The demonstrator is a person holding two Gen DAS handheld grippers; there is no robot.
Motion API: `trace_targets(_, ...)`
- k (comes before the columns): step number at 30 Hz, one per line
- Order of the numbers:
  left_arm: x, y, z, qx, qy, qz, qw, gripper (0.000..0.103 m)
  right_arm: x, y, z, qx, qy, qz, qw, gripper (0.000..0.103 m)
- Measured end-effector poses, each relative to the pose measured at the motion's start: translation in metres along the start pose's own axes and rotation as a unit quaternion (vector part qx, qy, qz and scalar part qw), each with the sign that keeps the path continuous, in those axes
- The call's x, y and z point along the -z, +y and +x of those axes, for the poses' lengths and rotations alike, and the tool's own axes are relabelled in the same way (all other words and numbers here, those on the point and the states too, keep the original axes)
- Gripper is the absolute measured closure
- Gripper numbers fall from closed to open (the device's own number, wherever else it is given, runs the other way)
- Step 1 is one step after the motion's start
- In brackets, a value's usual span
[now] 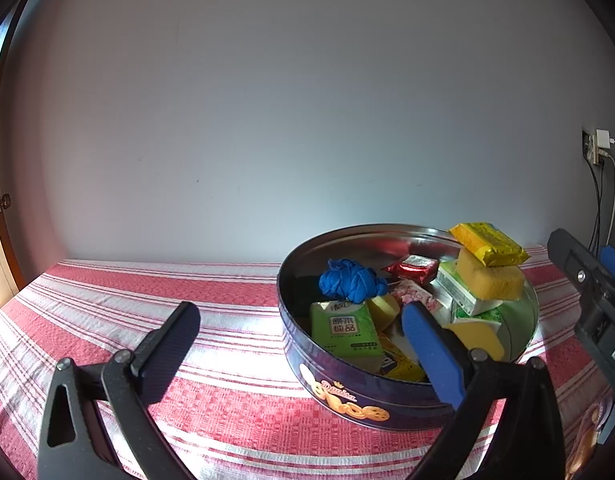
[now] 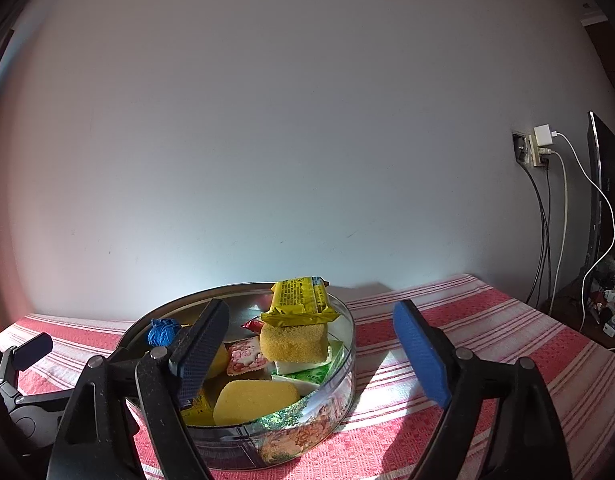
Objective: Organize objects
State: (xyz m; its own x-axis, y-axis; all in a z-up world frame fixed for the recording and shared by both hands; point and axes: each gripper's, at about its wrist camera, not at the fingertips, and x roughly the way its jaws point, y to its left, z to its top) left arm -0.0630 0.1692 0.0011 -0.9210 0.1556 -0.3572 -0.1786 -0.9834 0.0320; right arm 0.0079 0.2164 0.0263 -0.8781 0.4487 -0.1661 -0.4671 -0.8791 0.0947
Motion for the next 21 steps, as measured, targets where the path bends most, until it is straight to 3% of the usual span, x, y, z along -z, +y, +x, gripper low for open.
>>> trace_targets(16,0.003,-0.002,-0.023,0.009,-0.027,0.02,0.9994,0.0,0.004,0.0,-0.038,0.037,-0.05,-0.014,0.998,0.014)
trace_targets(18,0.004,-0.004,-0.022,0.011,-0.026,0.022,0.9993,0.0,0.004,0.0,-0.043,0.041,-0.06,-0.014,0.997,0.007)
trace_targets(21,0.004,-0.004,-0.025,0.011,-0.029,0.025,0.9992,0.0,0.004,0.0,-0.049,0.047,-0.077,-0.016,0.996,0.006)
